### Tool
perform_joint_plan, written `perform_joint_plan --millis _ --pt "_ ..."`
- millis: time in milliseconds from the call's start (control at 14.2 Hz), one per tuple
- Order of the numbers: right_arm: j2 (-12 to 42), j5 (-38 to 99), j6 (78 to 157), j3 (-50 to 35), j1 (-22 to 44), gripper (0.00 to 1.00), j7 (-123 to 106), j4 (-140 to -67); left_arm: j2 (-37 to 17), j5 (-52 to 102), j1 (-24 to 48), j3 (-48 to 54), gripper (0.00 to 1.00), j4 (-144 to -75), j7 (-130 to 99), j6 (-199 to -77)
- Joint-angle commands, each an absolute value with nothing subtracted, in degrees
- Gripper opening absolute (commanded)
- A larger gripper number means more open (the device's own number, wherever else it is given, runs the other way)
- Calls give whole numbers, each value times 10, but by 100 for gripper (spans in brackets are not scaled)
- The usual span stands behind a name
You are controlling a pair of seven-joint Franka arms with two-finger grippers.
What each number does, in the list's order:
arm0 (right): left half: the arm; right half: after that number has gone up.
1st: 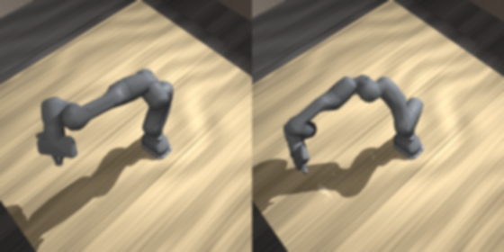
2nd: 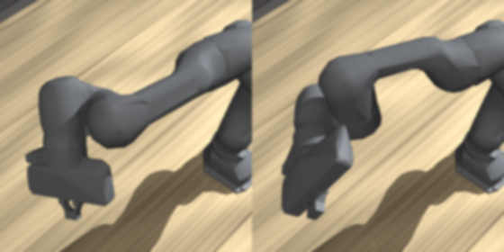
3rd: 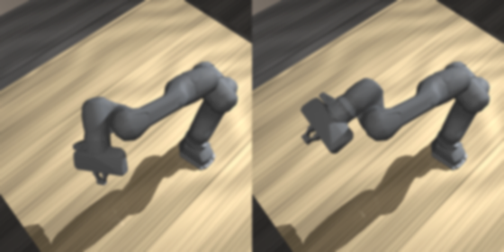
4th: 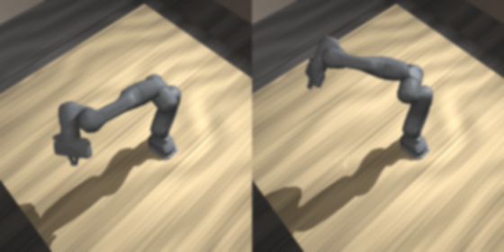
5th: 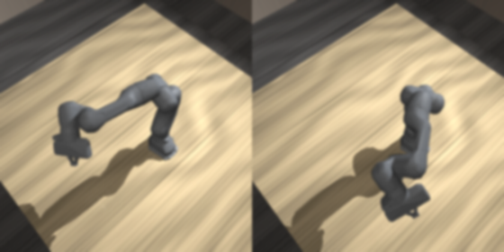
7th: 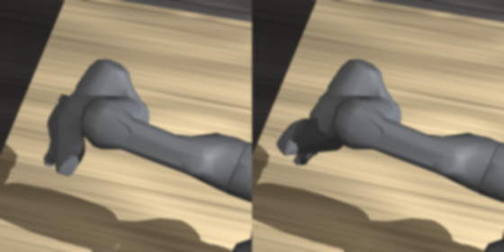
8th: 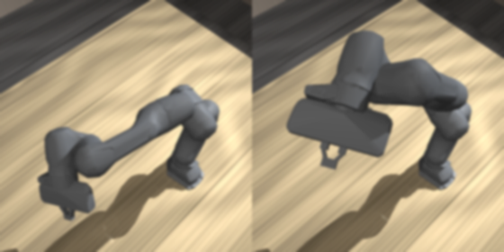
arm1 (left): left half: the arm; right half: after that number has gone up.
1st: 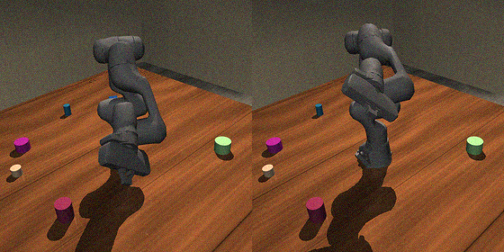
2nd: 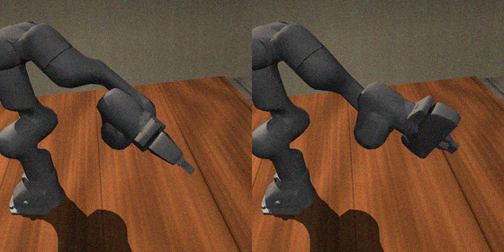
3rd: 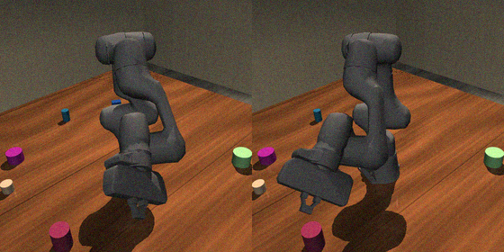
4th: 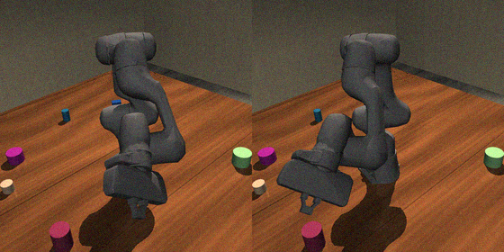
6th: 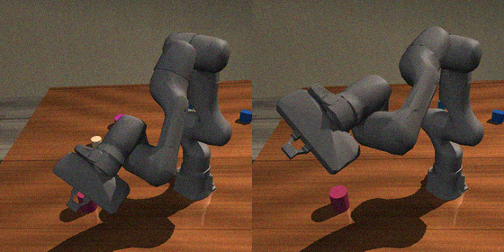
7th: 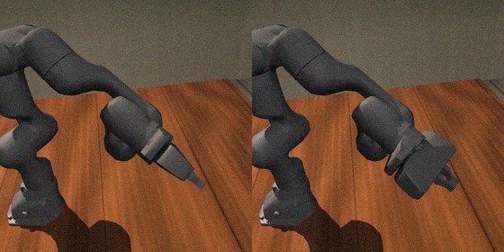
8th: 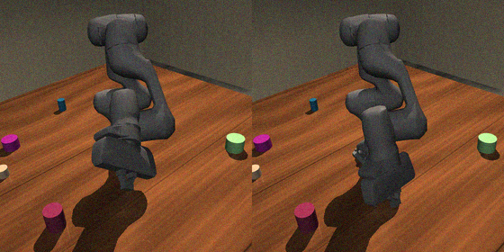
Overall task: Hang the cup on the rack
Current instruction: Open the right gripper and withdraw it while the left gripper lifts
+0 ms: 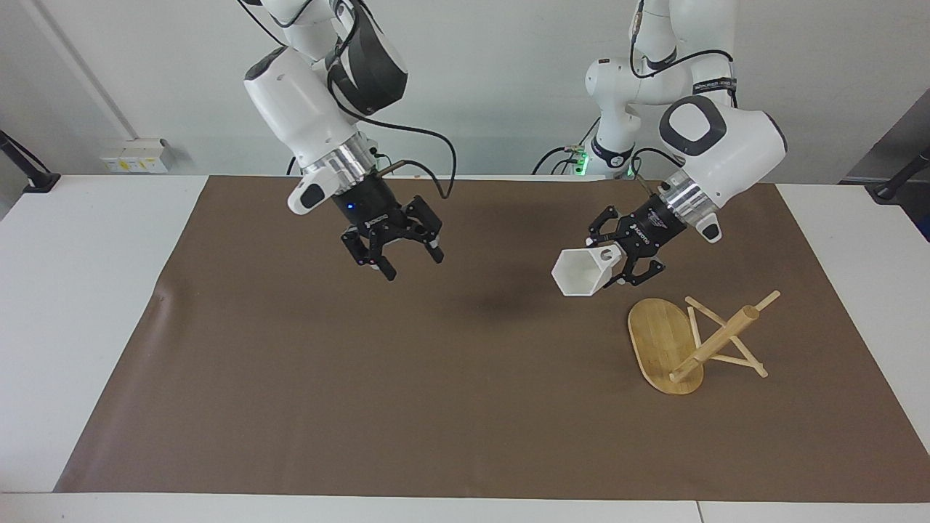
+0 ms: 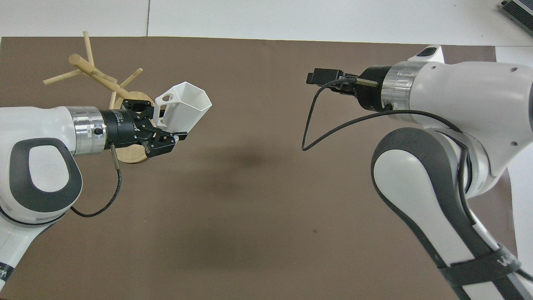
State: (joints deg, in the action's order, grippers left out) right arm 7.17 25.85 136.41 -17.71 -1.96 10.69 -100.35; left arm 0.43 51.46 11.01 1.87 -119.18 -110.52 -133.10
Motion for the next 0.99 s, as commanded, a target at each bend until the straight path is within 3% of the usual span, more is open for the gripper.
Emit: perform_joint_plan --millis 0,353,917 --pt "59 236 1368 -146 -25 100 101 -1019 14 504 109 22 0 -1227 -1149 -1399" --pt "57 229 1361 -93 -26 100 77 -1024 25 504 101 21 0 -1258 -1176 -1422" --pt "22 97 1212 31 -26 100 -58 -1025 19 436 84 21 0 -1236 -1172 -1429"
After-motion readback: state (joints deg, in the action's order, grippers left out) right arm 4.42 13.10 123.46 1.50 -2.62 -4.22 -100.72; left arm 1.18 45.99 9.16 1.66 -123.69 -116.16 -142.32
